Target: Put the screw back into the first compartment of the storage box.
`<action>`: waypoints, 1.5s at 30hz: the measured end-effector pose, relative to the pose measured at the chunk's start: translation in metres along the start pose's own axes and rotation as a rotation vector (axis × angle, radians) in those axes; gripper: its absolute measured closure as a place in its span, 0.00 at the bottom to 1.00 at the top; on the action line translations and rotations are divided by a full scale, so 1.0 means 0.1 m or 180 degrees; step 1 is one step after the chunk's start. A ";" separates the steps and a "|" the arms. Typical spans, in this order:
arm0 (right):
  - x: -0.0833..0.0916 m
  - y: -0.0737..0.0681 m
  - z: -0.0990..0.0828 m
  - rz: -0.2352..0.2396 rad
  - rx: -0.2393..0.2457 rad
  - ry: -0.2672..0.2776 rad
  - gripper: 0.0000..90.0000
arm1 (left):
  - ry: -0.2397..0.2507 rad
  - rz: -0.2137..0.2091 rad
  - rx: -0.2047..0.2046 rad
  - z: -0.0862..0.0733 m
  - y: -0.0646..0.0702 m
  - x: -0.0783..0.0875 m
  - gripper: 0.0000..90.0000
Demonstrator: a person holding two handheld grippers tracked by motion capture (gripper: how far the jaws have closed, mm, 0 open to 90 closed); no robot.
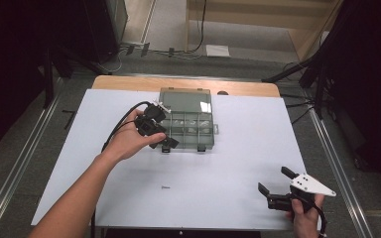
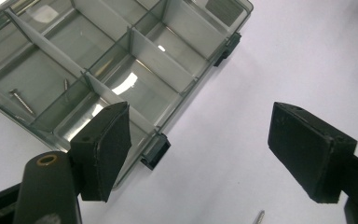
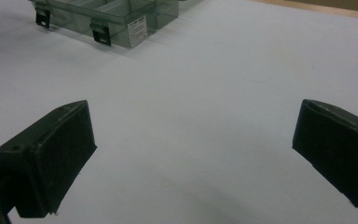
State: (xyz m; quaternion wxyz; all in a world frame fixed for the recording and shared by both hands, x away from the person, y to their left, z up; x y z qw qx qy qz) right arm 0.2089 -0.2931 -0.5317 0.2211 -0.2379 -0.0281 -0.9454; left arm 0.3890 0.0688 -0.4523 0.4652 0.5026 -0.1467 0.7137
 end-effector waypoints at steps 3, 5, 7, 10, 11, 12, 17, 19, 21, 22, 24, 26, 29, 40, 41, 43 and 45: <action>0.00 0.00 0.00 0.0010 0.0002 0.0001 0.00 | -0.0008 -0.0001 -0.0004 -0.02 0.03 -0.01 0.18; 0.00 -0.01 0.00 0.0015 0.0004 0.0006 0.00 | 0.0005 0.0003 -0.0019 -0.04 0.05 0.00 0.18; 0.00 -0.01 0.01 0.0008 0.0024 0.0013 0.00 | -0.0016 -0.0017 -0.0038 -0.06 0.07 0.00 0.18; 0.00 -0.02 0.01 0.0008 0.0023 0.0016 0.00 | -0.0054 -0.0036 -0.0072 -0.10 0.13 -0.03 0.18; -0.01 -0.02 0.01 0.0018 0.0025 0.0013 0.00 | -0.0049 -0.0048 -0.0081 -0.12 0.15 -0.04 0.18; -0.01 -0.02 0.01 0.0024 0.0020 0.0006 0.00 | -0.0050 -0.0052 -0.0097 -0.13 0.17 -0.05 0.18; -0.01 -0.03 0.01 0.0020 0.0018 0.0012 0.00 | -0.0067 -0.0088 -0.0129 -0.19 0.26 -0.08 0.18; -0.01 -0.03 0.01 0.0017 0.0008 0.0023 0.00 | -0.0082 -0.0060 -0.0139 -0.22 0.29 -0.10 0.18; -0.01 -0.02 0.01 0.0014 0.0020 0.0018 0.00 | -0.0122 -0.0046 -0.0168 -0.25 0.31 -0.12 0.18; -0.01 -0.02 0.01 0.0017 0.0021 0.0009 0.00 | -0.0126 -0.0057 -0.0173 -0.27 0.33 -0.13 0.18; -0.01 -0.02 0.01 0.0027 0.0045 0.0001 0.00 | -0.0144 -0.0033 -0.0185 -0.30 0.34 -0.14 0.18; -0.01 -0.03 0.01 0.0030 0.0029 0.0000 0.00 | -0.0154 -0.0054 -0.0173 -0.34 0.36 -0.17 0.18; -0.01 -0.03 0.01 0.0027 0.0026 0.0001 0.00 | -0.0169 -0.0051 -0.0160 -0.39 0.38 -0.20 0.18; -0.02 -0.04 0.01 0.0025 0.0026 0.0000 0.00 | -0.0295 -0.0008 -0.0230 -0.54 0.46 -0.28 0.19; -0.02 -0.04 0.01 0.0023 0.0023 -0.0001 0.00 | -0.0294 -0.0018 -0.0220 -0.56 0.47 -0.30 0.19; -0.02 -0.04 0.01 0.0026 0.0023 0.0001 0.00 | -0.0345 -0.0014 -0.0252 -0.59 0.48 -0.33 0.19; -0.02 -0.04 0.01 0.0025 0.0034 0.0001 0.00 | -0.0358 -0.0010 -0.0245 -0.61 0.50 -0.34 0.19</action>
Point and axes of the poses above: each handheld gripper's, and its own axes: x roughly backward along the jaws, z roughly out of its top, y roughly to its right, the point moved 5 cm from there along -x, roughly forward along the jaws, and after that the axes turned 1 degree about x, right-handed, at the moved point
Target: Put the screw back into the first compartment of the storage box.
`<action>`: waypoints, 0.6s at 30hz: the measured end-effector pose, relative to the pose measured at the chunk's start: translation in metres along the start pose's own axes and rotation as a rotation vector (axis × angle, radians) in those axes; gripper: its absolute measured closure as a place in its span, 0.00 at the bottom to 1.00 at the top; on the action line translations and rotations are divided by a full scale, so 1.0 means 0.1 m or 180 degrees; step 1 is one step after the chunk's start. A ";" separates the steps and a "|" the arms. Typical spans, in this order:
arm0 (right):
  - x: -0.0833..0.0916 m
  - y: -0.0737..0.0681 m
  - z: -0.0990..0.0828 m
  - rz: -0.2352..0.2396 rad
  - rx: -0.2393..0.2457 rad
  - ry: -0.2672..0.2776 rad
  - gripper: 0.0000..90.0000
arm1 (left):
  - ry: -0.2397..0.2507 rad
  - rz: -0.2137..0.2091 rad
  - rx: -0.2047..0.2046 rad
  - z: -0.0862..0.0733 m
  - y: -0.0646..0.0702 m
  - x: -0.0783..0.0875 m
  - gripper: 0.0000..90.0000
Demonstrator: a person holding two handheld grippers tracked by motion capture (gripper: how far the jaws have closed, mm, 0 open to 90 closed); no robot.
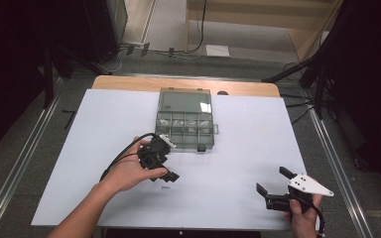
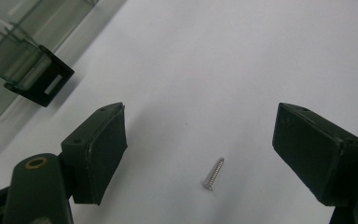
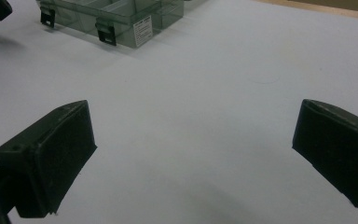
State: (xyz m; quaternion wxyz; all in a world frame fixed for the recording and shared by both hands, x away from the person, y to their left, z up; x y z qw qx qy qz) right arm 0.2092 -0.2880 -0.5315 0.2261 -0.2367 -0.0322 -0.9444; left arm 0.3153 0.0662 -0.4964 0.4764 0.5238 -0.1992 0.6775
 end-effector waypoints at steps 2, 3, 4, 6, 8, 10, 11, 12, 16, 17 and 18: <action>0.00 0.00 0.00 0.0002 -0.0011 -0.0003 0.00 | -0.0015 -0.0008 -0.0023 -0.01 0.01 -0.01 0.19; 0.00 0.00 0.00 -0.0003 -0.0012 -0.0003 0.00 | -0.0008 -0.0005 -0.0010 -0.02 0.02 -0.01 0.19; 0.01 0.00 0.00 -0.0001 -0.0010 -0.0002 0.00 | -0.0011 -0.0010 -0.0009 -0.02 0.02 -0.01 0.19; 0.01 0.01 0.00 -0.0005 -0.0006 -0.0004 0.00 | -0.0023 -0.0014 -0.0021 -0.04 0.03 -0.02 0.19; 0.01 0.00 0.00 -0.0001 -0.0008 0.0002 0.00 | -0.0044 -0.0003 -0.0020 -0.06 0.05 -0.03 0.19; 0.01 0.00 0.00 0.0000 -0.0009 0.0006 0.00 | -0.0069 0.0006 -0.0045 -0.09 0.06 -0.05 0.19; 0.01 0.00 0.00 0.0000 -0.0011 0.0002 0.00 | -0.0085 0.0010 -0.0048 -0.10 0.07 -0.05 0.19; 0.00 0.00 0.00 -0.0005 -0.0013 -0.0005 0.00 | -0.0086 0.0007 -0.0058 -0.11 0.08 -0.05 0.19; 0.00 0.00 0.00 -0.0003 -0.0013 -0.0008 0.00 | -0.0099 0.0054 -0.0053 -0.15 0.09 -0.04 0.30; 0.00 0.00 0.00 -0.0002 -0.0019 0.0000 0.00 | -0.0090 0.0050 -0.0057 -0.15 0.09 -0.03 0.30; 0.00 0.00 0.00 -0.0005 -0.0006 0.0005 0.00 | -0.0082 0.0062 -0.0056 -0.16 0.10 -0.02 0.36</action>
Point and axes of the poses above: each handheld gripper's, and its own axes: x roughly backward along the jaws, z roughly out of its top, y roughly to its right, the point moved 5 cm from there along -x, roughly forward along the jaws, and after that the axes turned 1 degree about x, right-handed, at the moved point
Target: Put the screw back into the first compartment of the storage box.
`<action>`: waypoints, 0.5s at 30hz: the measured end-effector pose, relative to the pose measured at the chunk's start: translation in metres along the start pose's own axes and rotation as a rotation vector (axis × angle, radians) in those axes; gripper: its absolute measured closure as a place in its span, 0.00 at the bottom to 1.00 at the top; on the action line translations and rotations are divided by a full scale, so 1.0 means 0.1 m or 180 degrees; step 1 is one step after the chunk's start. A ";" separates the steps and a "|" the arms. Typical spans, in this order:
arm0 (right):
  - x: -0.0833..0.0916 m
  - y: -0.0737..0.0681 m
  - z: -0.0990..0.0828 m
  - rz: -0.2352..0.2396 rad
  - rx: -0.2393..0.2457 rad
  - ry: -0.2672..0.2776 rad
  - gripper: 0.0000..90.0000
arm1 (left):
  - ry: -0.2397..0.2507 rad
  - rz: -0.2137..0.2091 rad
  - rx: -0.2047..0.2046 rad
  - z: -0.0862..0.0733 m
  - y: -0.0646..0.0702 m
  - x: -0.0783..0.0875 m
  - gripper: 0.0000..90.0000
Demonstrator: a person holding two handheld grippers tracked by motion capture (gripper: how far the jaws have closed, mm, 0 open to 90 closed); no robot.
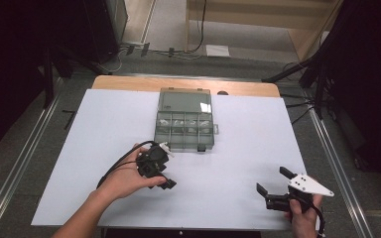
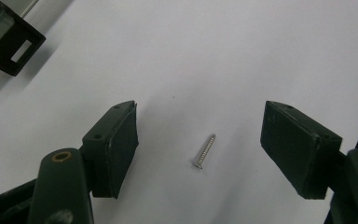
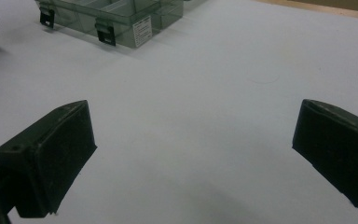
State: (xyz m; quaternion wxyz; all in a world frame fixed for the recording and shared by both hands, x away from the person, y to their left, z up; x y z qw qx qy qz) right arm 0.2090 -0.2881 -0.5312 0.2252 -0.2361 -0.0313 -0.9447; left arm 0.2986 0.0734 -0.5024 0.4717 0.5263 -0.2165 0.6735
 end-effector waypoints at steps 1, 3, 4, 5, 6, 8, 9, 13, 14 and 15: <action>0.00 0.00 0.00 0.0006 -0.0001 0.0003 0.00 | -0.0013 -0.0004 -0.0005 -0.01 0.00 0.01 0.38; 0.00 -0.01 0.00 0.0012 0.0009 0.0003 0.00 | -0.0013 0.0011 0.0000 -0.03 0.02 0.02 0.45; 0.00 -0.01 0.00 0.0013 0.0008 0.0003 0.00 | -0.0024 0.0008 -0.0017 -0.04 0.03 0.02 0.47; 0.00 -0.01 0.00 0.0013 0.0010 0.0002 0.00 | -0.0033 0.0016 -0.0013 -0.05 0.04 0.03 0.50; 0.00 0.00 0.00 0.0006 0.0009 -0.0001 0.00 | -0.0050 0.0027 -0.0036 -0.06 0.04 0.02 0.53; -0.01 -0.01 0.00 0.0009 -0.0001 -0.0015 0.00 | -0.0071 0.0069 -0.0075 -0.08 0.05 0.00 0.61; -0.01 -0.01 0.00 0.0018 0.0017 -0.0017 0.00 | -0.0095 0.0077 -0.0095 -0.09 0.05 -0.01 0.64; -0.02 -0.02 0.00 0.0012 0.0009 -0.0017 0.00 | -0.0178 0.0079 -0.0145 -0.10 0.07 -0.07 0.71; -0.02 -0.02 0.00 0.0013 0.0007 -0.0021 0.00 | -0.0207 0.0087 -0.0173 -0.11 0.07 -0.09 0.75; -0.01 -0.01 0.00 0.0009 0.0007 -0.0021 0.00 | -0.0214 0.0086 -0.0182 -0.11 0.09 -0.10 0.77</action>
Point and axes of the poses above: each handheld gripper's, and its own axes: x roughly backward along the jaws, z roughly out of its top, y roughly to its right, the point moved 5 cm from there along -x, roughly forward along the jaws, and after that the axes turned 1 degree about x, right-handed, at the moved point
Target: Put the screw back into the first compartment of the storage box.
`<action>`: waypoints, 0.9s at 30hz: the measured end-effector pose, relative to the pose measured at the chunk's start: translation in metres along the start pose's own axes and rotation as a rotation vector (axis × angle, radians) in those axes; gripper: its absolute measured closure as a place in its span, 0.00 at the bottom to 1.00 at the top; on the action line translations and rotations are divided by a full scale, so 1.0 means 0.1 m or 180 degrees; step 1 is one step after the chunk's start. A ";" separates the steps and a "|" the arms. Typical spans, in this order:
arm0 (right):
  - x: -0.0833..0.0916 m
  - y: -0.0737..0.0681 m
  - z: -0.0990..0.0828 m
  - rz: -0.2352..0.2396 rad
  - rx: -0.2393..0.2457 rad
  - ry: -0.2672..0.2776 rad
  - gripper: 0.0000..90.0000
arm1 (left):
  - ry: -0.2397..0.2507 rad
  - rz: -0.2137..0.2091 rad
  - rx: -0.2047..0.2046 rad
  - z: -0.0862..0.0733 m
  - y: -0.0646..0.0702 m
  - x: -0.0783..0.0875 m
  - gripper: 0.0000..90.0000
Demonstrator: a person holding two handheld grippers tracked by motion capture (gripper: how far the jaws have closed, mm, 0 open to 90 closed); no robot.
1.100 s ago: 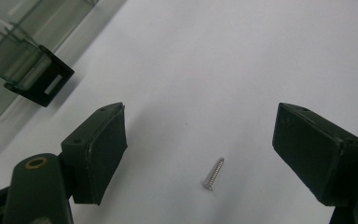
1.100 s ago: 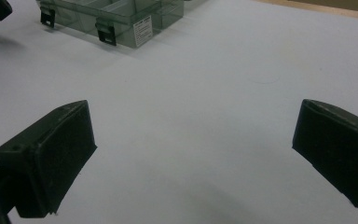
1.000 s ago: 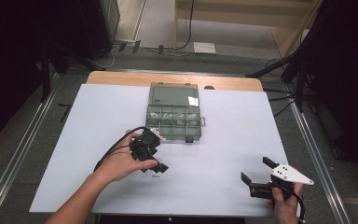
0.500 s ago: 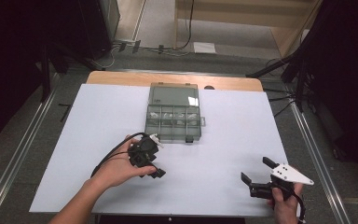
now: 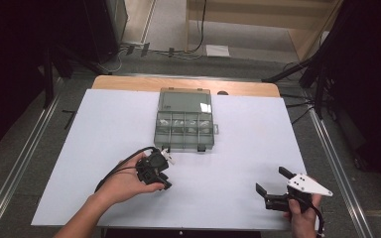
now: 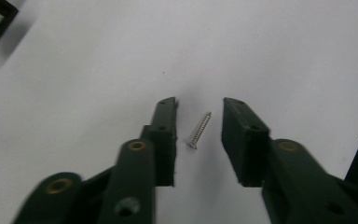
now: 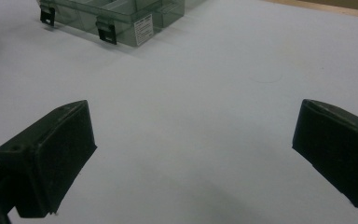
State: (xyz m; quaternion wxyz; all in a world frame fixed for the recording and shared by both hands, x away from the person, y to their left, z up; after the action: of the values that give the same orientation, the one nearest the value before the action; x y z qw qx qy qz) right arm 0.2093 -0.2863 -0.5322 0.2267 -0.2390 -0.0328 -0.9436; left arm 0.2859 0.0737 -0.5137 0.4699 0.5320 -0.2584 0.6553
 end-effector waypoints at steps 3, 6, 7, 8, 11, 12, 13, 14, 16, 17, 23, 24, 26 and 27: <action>0.00 0.00 0.00 0.0004 0.0010 0.0002 0.00 | -0.0055 0.0034 -0.0065 0.00 0.02 -0.04 0.82; 0.00 0.00 0.00 0.0003 0.0014 0.0004 0.00 | -0.0133 0.0121 -0.0124 -0.02 0.03 -0.07 0.87; 0.00 0.00 0.00 0.0004 0.0012 0.0003 0.00 | -0.0141 0.0147 -0.0140 -0.02 0.03 -0.08 0.87; 0.00 0.00 0.00 0.0003 0.0012 0.0003 0.00 | -0.0134 0.0173 -0.0146 -0.02 0.03 -0.08 0.91; 0.00 0.01 0.00 0.0002 0.0012 -0.0001 0.00 | -0.0138 0.0201 -0.0176 -0.02 0.04 -0.08 0.92; 0.00 0.01 0.00 -0.0001 0.0007 0.0000 0.00 | -0.0135 0.0228 -0.0184 -0.01 0.04 -0.09 0.92; 0.00 0.01 0.00 -0.0001 0.0009 -0.0001 0.00 | -0.0143 0.0230 -0.0187 -0.01 0.04 -0.09 0.94; 0.00 0.01 0.00 -0.0005 0.0001 0.0002 0.00 | -0.0145 0.0233 -0.0186 -0.01 0.04 -0.09 0.95; 0.00 0.00 0.00 0.0001 -0.0001 -0.0005 0.00 | -0.0152 0.0232 -0.0192 -0.01 0.04 -0.09 0.97; 0.00 0.00 0.00 0.0000 0.0005 -0.0004 0.00 | -0.0157 0.0237 -0.0204 -0.01 0.04 -0.09 0.97; 0.00 0.00 0.00 0.0000 0.0011 0.0001 0.00 | -0.0162 0.0204 -0.0179 -0.01 0.03 -0.09 0.98; 0.00 0.00 0.00 0.0004 0.0012 -0.0002 0.00 | -0.0150 0.0204 -0.0167 0.00 0.03 -0.09 0.98; 0.00 0.00 0.00 0.0001 0.0013 0.0001 0.00 | -0.0147 0.0204 -0.0154 0.00 0.03 -0.09 0.98; 0.00 0.00 0.00 0.0002 0.0011 -0.0001 0.00 | -0.0148 0.0209 -0.0154 0.01 0.02 -0.08 0.98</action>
State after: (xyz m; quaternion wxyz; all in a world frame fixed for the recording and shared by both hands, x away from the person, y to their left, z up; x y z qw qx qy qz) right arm 0.2091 -0.2866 -0.5323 0.2275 -0.2389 -0.0343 -0.9434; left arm 0.2840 0.0692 -0.5209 0.4547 0.5267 -0.3023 0.6514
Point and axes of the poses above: each handheld gripper's, and its own axes: x roughly backward along the jaws, z roughly out of its top, y roughly to its right, the point moved 5 cm from there along -x, roughly forward along the jaws, and after that the axes turned 1 degree about x, right-handed, at the moved point
